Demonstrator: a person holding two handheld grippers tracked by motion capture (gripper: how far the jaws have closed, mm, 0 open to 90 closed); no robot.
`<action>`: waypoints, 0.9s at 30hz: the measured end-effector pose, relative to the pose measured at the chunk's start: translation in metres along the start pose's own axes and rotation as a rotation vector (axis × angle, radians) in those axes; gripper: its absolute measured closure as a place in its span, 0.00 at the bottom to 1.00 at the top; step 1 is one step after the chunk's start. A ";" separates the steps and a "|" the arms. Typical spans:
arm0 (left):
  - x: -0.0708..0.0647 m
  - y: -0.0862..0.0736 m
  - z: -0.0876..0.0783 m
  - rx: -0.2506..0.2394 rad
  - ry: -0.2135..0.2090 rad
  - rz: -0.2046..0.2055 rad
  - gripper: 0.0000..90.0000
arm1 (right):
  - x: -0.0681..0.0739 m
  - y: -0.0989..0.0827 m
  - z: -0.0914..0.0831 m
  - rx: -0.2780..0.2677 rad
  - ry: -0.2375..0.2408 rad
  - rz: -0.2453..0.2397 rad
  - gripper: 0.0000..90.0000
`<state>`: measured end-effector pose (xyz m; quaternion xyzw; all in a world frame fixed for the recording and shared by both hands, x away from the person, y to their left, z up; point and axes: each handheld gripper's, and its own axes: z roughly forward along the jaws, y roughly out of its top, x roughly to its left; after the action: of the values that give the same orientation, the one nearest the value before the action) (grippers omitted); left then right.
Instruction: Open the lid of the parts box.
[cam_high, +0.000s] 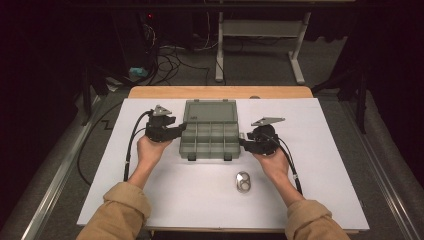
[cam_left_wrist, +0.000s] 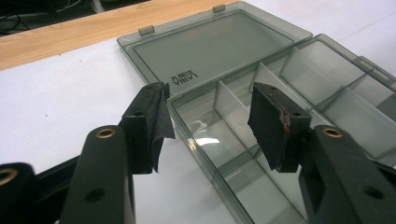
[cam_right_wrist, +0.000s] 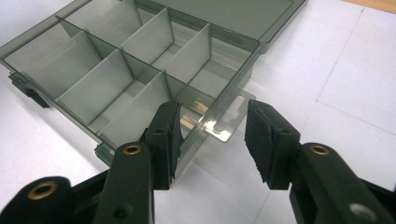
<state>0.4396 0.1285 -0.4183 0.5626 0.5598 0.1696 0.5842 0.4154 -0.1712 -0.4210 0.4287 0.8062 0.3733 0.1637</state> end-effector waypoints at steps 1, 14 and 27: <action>0.000 -0.001 -0.001 0.001 -0.003 0.005 0.52 | -0.001 -0.001 -0.002 -0.003 0.000 0.002 0.61; 0.002 -0.005 -0.014 -0.016 -0.005 0.014 0.50 | -0.007 -0.013 -0.013 -0.025 0.006 0.017 0.57; 0.006 -0.009 -0.031 -0.032 -0.023 0.001 0.49 | -0.013 -0.023 -0.023 -0.050 0.002 0.024 0.54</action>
<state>0.4108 0.1450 -0.4207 0.5555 0.5500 0.1724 0.5993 0.3959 -0.2002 -0.4236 0.4339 0.7916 0.3958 0.1688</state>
